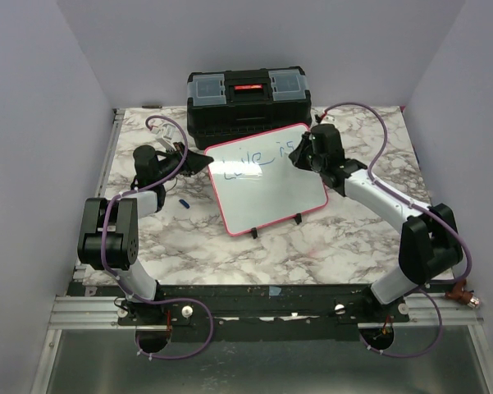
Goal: Write a sentence on the whiteboard
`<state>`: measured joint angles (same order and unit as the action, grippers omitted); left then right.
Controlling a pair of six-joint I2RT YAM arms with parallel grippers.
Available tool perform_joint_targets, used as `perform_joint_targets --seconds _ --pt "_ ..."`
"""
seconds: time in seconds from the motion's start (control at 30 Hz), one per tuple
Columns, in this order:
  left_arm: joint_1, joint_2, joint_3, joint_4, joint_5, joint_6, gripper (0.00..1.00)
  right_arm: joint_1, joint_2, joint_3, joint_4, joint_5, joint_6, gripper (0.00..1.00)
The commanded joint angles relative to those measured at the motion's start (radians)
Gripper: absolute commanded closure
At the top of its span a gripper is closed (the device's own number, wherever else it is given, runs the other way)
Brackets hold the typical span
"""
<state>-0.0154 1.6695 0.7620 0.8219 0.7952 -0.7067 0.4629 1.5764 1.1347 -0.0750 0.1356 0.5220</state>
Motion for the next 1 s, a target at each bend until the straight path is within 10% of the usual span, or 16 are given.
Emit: perform_joint_targets --seconds 0.0,0.23,0.57,0.97 --pt "-0.012 -0.015 0.011 0.0 -0.053 0.119 1.0 -0.001 -0.033 0.049 -0.041 -0.044 -0.017 0.99" --pt "-0.011 -0.018 0.013 -0.013 -0.057 0.109 1.0 0.0 -0.169 -0.01 -0.064 -0.018 -0.007 0.99" --pt "0.003 -0.023 0.002 -0.017 -0.066 0.083 0.56 0.0 -0.24 -0.068 -0.065 -0.03 0.011 0.99" --pt "0.006 -0.042 0.019 -0.065 -0.065 0.103 0.41 0.0 -0.26 -0.089 -0.051 -0.035 0.012 0.99"
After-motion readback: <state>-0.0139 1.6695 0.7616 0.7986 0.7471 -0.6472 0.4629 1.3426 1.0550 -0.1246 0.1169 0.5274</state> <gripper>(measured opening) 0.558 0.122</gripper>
